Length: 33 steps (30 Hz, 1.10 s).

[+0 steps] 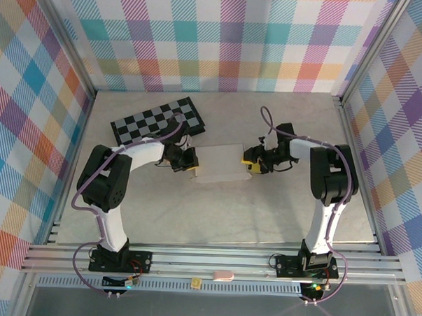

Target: Fold the paper box

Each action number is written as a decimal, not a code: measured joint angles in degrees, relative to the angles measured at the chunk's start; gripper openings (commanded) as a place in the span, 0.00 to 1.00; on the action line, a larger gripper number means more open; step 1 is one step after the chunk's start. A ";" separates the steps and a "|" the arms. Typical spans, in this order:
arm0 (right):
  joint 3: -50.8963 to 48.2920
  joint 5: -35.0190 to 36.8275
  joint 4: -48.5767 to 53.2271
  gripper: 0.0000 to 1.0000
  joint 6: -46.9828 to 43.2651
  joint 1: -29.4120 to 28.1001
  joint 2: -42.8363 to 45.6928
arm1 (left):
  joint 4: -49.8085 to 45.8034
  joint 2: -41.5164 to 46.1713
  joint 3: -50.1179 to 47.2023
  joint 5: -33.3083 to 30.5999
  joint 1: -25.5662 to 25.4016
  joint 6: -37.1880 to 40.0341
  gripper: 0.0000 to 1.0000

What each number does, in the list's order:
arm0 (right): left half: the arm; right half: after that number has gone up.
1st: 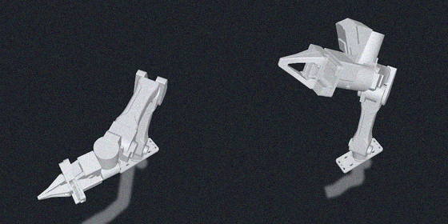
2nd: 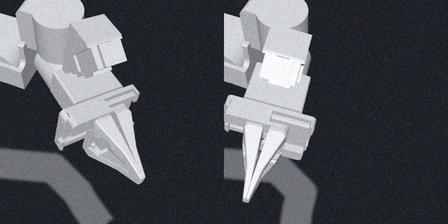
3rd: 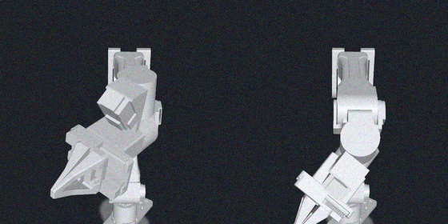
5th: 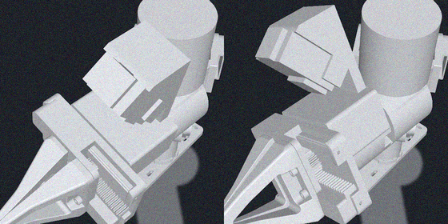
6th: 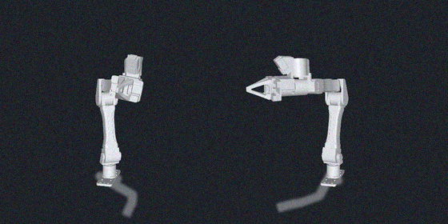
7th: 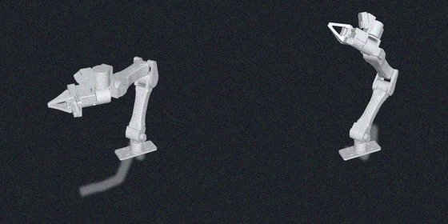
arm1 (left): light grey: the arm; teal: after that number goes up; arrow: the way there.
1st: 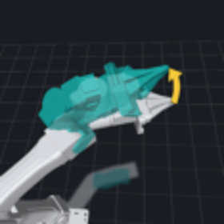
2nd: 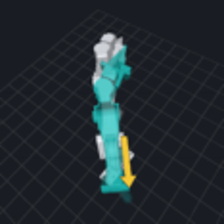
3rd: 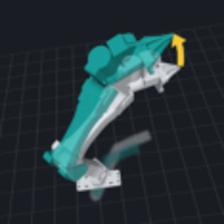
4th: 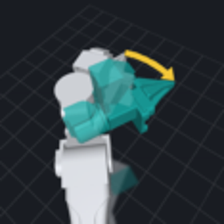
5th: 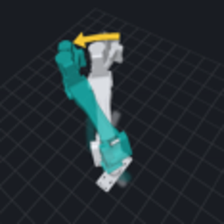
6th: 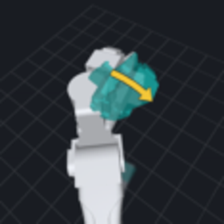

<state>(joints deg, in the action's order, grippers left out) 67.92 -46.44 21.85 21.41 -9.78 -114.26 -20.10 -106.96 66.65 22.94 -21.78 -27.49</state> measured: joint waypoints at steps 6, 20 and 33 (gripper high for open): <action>0.00 -0.46 -0.44 0.55 0.00 -0.04 -0.68 | 2.69 1.01 -2.45 0.90 0.72 0.42 0.00; 2.54 -9.86 -4.07 0.39 2.27 -4.59 -3.45 | 5.09 1.77 -4.68 3.78 2.62 0.74 0.21; 3.78 -11.69 1.40 0.34 21.07 -2.40 0.55 | 4.68 23.04 -4.07 -10.47 -7.63 20.90 0.52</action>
<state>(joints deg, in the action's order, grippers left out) 71.70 -58.13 23.24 42.48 -12.19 -113.71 -15.42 -83.92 62.59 12.47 -29.41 -6.59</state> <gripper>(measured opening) 0.347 0.516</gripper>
